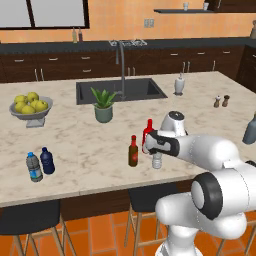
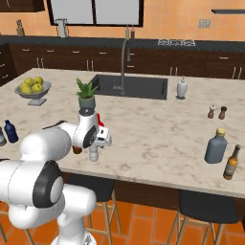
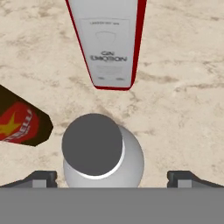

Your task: Move the plastic bottles in the middle to the plastics group, and the glass bottles in the middle to the glass group.

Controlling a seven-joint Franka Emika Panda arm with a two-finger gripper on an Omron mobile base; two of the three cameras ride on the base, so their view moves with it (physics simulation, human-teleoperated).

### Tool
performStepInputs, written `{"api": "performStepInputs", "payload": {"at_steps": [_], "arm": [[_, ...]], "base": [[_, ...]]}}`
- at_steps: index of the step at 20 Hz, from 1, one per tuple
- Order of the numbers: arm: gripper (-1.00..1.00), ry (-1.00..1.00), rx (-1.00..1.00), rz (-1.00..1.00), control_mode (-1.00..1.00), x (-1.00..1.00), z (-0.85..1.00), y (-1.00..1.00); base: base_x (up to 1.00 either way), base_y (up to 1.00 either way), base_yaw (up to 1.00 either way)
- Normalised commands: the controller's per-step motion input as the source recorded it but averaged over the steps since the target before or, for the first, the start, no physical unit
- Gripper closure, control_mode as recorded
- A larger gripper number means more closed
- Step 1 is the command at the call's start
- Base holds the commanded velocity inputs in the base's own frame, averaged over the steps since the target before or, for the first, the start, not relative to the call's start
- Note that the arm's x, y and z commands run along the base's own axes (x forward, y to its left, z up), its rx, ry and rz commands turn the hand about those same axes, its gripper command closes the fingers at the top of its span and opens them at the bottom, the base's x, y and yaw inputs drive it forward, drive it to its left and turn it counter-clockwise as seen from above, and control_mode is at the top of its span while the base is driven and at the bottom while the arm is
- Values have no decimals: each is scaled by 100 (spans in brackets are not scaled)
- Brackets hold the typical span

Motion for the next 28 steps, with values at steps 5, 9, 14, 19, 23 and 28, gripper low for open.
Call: {"api": "performStepInputs", "payload": {"at_steps": [5,9,14,19,23,28], "arm": [[100,0,0,0,-100,0,-1,0],[100,0,0,0,-100,0,0,0],[100,-7,0,0,-100,-26,4,0],[100,-14,0,0,-100,-87,16,3],[100,0,0,4,-100,-58,6,47],[100,0,0,5,-100,-13,16,80]], "base": [[0,0,0],[0,0,0],[0,0,0],[0,0,0],[0,0,0],[0,0,0]]}}
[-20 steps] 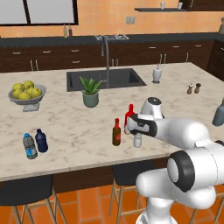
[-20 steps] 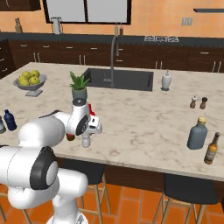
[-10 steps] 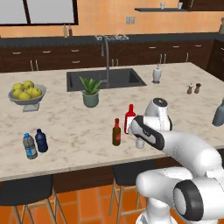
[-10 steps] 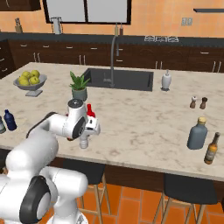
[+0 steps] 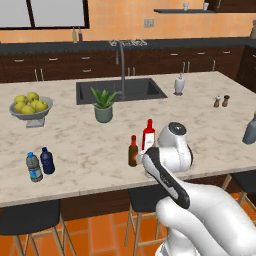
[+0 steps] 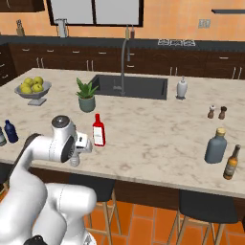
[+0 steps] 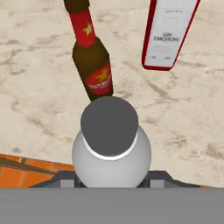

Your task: Move the plastic bottles in the middle to the plastics group, and the glass bottles in the middle to the glass group.

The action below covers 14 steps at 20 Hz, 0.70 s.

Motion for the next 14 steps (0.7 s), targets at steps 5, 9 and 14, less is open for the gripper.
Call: {"api": "performStepInputs", "payload": {"at_steps": [5,9,14], "arm": [[100,2,0,8,-100,0,18,95],[100,10,0,9,-100,0,13,100],[100,10,0,7,-100,3,18,100]], "base": [[0,0,0],[0,0,0],[0,0,0]]}}
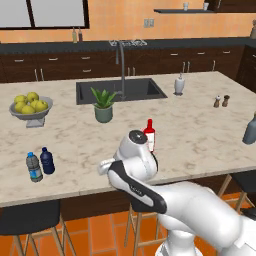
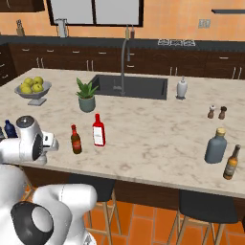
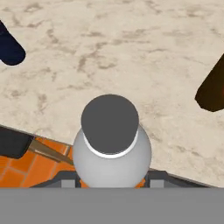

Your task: Move the plastic bottles in the middle to the plastics group, and the glass bottles in the middle to the glass group.

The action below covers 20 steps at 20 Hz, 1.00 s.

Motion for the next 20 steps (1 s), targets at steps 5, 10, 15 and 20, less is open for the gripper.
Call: {"api": "performStepInputs", "payload": {"at_steps": [5,10,15,20], "arm": [[100,0,-1,2,-100,0,54,100],[100,2,-1,0,-100,23,56,89],[100,10,0,0,-100,39,22,48],[100,-3,-1,5,-100,4,-1,39]], "base": [[0,0,0],[0,0,0],[0,0,0],[0,0,0]]}}
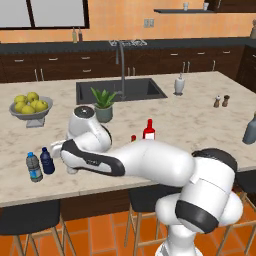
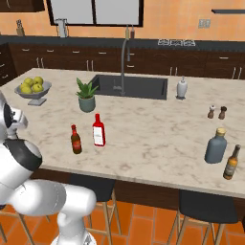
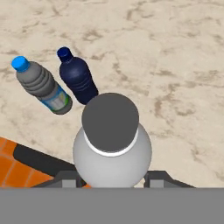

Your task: Move the plastic bottles in the middle to the plastics group, and the glass bottles in the middle to the glass group.

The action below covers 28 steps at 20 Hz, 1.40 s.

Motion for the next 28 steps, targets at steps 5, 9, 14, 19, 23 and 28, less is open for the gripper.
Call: {"api": "performStepInputs", "payload": {"at_steps": [5,9,14,19,23,28], "arm": [[100,0,-1,8,-100,-12,-19,23],[100,-7,0,5,-100,-1,-34,0],[100,-14,0,8,-100,0,-32,14],[100,0,0,4,-100,1,-15,15],[100,0,0,1,-100,3,-5,23],[100,0,0,0,-100,3,-7,21]], "base": [[0,0,0],[0,0,0],[0,0,0],[0,0,0],[0,0,0],[0,0,0]]}}
